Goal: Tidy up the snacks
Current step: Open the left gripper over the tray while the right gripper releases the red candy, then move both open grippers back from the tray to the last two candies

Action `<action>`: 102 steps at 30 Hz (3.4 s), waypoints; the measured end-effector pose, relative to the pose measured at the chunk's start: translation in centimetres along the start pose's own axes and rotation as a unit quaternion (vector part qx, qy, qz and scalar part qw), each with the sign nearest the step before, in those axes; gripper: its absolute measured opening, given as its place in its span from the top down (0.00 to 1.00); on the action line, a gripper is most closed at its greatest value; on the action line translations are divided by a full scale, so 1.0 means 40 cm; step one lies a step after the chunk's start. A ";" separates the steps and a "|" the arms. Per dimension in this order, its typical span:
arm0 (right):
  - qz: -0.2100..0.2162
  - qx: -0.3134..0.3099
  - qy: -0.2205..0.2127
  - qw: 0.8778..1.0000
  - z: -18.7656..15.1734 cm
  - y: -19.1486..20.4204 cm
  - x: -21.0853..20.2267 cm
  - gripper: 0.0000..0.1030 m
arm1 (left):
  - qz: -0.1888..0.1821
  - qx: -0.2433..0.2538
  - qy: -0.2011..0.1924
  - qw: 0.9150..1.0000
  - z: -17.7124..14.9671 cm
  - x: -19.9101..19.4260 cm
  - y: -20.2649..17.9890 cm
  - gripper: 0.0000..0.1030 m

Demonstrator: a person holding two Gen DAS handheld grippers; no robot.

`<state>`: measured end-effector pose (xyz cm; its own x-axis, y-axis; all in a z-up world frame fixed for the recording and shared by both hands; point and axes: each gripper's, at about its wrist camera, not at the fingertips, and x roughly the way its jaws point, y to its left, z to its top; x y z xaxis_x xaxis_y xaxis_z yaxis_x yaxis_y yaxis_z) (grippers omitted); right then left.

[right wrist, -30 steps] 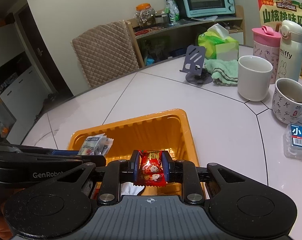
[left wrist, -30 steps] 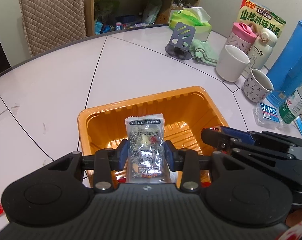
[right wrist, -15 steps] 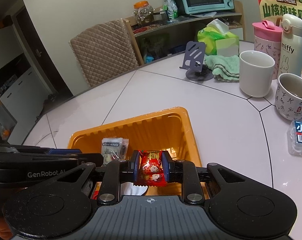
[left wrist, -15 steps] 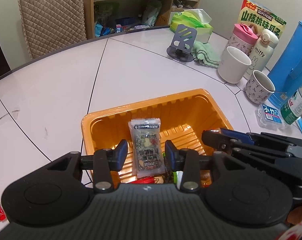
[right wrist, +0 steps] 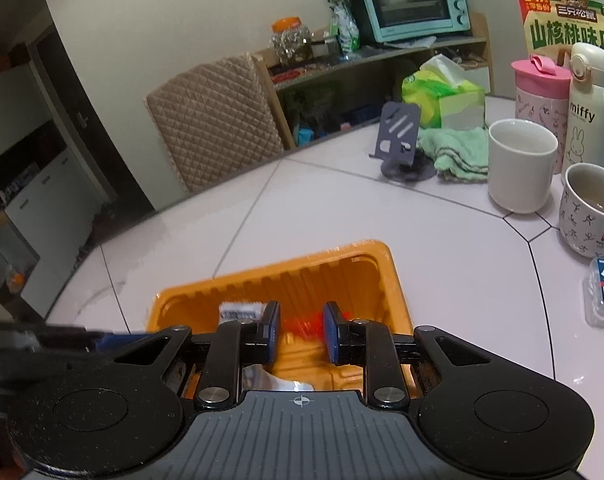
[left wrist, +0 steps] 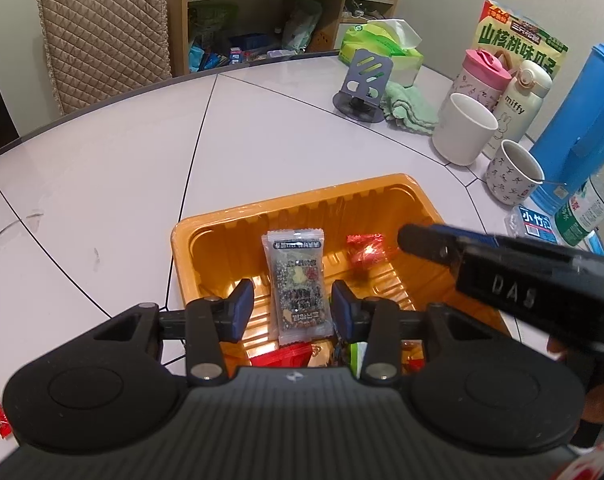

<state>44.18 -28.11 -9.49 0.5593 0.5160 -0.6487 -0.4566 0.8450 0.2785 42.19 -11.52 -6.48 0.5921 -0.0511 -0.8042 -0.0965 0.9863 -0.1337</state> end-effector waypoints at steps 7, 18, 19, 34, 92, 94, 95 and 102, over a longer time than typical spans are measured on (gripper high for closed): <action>-0.002 0.018 -0.016 1.000 0.014 -0.001 -0.043 0.56 | -0.013 -0.003 -0.002 1.000 -0.015 -0.033 0.001 0.57; -0.023 0.045 -0.014 0.999 -0.046 -0.003 -0.142 0.43 | -0.027 0.003 -0.009 1.000 -0.049 -0.112 0.002 0.48; -0.025 0.047 -0.012 0.999 -0.052 -0.001 -0.151 0.42 | -0.027 0.005 -0.011 1.000 -0.054 -0.120 0.002 0.47; -0.050 0.054 -0.011 0.997 -0.157 0.073 -0.291 0.25 | -0.027 0.016 -0.023 0.999 -0.158 -0.257 0.025 0.32; -0.047 0.006 0.079 0.996 -0.433 0.643 -0.121 0.22 | 0.020 -0.033 0.013 0.999 -0.428 -0.444 0.587 0.32; -0.045 0.001 0.079 0.996 -0.429 0.648 -0.106 0.22 | 0.023 -0.038 0.012 0.999 -0.427 -0.438 0.596 0.32; -0.046 -0.002 0.080 0.996 -0.427 0.650 -0.097 0.22 | 0.025 -0.040 0.011 0.999 -0.427 -0.433 0.599 0.32; -0.048 -0.013 0.079 0.996 -0.404 0.653 -0.047 0.22 | 0.037 -0.041 0.010 0.998 -0.413 -0.390 0.603 0.32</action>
<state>20.03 -9.29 -12.46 0.4854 0.4034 -0.7757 -0.4260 0.8839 0.1931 17.39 10.49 -6.73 0.5653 0.0183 -0.8247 -0.2054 0.9714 -0.1192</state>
